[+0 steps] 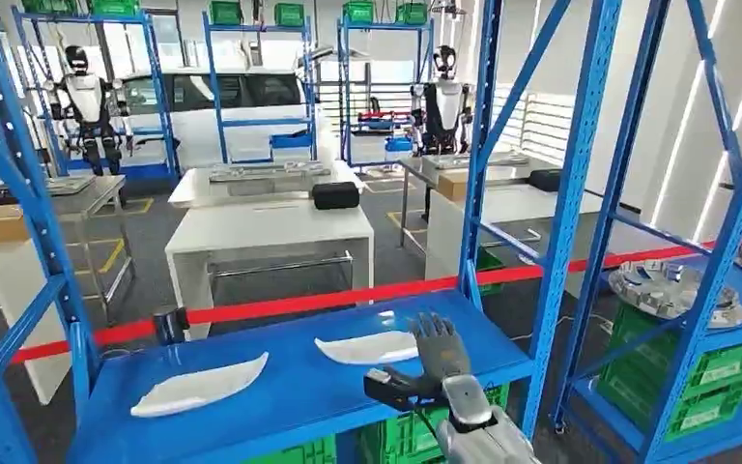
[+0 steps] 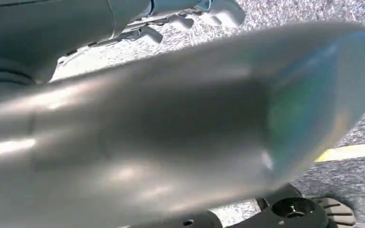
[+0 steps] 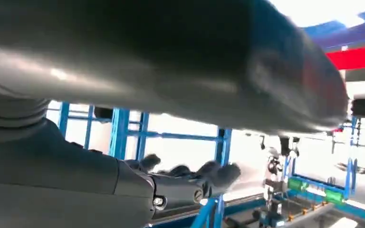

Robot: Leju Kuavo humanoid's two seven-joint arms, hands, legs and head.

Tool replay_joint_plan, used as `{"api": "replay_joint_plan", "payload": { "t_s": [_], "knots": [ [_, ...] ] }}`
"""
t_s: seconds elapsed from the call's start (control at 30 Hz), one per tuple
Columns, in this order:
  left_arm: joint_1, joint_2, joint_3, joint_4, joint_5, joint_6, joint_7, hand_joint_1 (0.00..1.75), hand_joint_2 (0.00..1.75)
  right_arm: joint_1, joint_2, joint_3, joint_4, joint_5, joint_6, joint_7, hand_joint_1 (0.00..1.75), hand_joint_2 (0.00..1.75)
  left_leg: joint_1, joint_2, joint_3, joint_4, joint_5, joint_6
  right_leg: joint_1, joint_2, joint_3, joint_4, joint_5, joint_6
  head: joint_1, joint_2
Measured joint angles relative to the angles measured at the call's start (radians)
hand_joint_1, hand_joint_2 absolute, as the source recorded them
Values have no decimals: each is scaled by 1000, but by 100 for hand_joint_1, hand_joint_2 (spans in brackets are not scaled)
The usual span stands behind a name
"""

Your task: Take the parts from the cabinet and place them on the table.

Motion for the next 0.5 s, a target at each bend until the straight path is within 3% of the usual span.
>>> {"api": "replay_joint_plan", "payload": {
  "t_s": [0.07, 0.17, 0.2, 0.23, 0.3, 0.37, 0.4, 0.43, 0.5],
  "knots": [
    [-1, 3, 1, -1, 1, 0, -4, 0, 0, -3, 2, 0, 0, 2, 1, 2, 0, 0, 3, 3, -14, 41, -17, -12, -4, -1, 24, -3, -10, -17, -1, 0],
    [-2, 1, 1, 0, 1, 0, -6, 0, 0, -5, 10, 0, 1, 2, 5, -1, 0, 0, 9, 4, -138, 239, -96, -23, -2, 1, 42, -3, -30, -24, -4, 0],
    [0, 1, 1, 0, 1, 0, -6, 0, 0, -2, 12, 0, 1, 2, 5, -1, 0, 0, 9, 4, -172, 279, -110, -24, -2, 2, 50, -3, -37, -24, -5, 0],
    [1, 1, 1, 0, 0, -1, -6, 0, 0, 2, 13, 0, 1, 2, 5, -2, 0, 0, 9, 4, -187, 280, -100, -24, -1, 3, 59, -3, -45, -22, -5, 0],
    [1, 1, 1, 0, 0, -1, -6, 0, 0, 5, 14, 0, 1, 2, 3, -2, 0, 0, 8, 4, -160, 165, -10, -14, 1, 3, 84, -3, -63, -20, -5, 0],
    [3, 5, 1, 0, -1, -1, -6, 0, 0, 5, 17, 0, 1, 2, 1, -2, 0, 0, -2, 6, -109, -4, 108, 7, -1, 1, 102, -5, -81, -19, -6, 0],
    [1, 5, 1, 1, -1, -2, -6, 0, 0, 5, 20, 0, 2, 2, 1, -2, 0, 0, -8, 7, -108, -9, 69, 12, 2, 2, 108, -5, -85, -13, -6, 0],
    [-2, 5, 1, 0, -1, -2, -7, 0, 0, 5, 20, 0, 2, 2, 2, -2, 0, 0, -9, 6, -96, -13, 58, 13, 0, 4, 106, -9, -90, -5, -6, 0],
    [2, 6, 1, 0, -1, -3, -6, 0, 0, 8, 21, 0, 2, 2, 1, -5, 0, 0, -9, 7, -89, -28, 74, 32, 0, 4, 120, -1, -77, 8, -6, 0]
  ]
}}
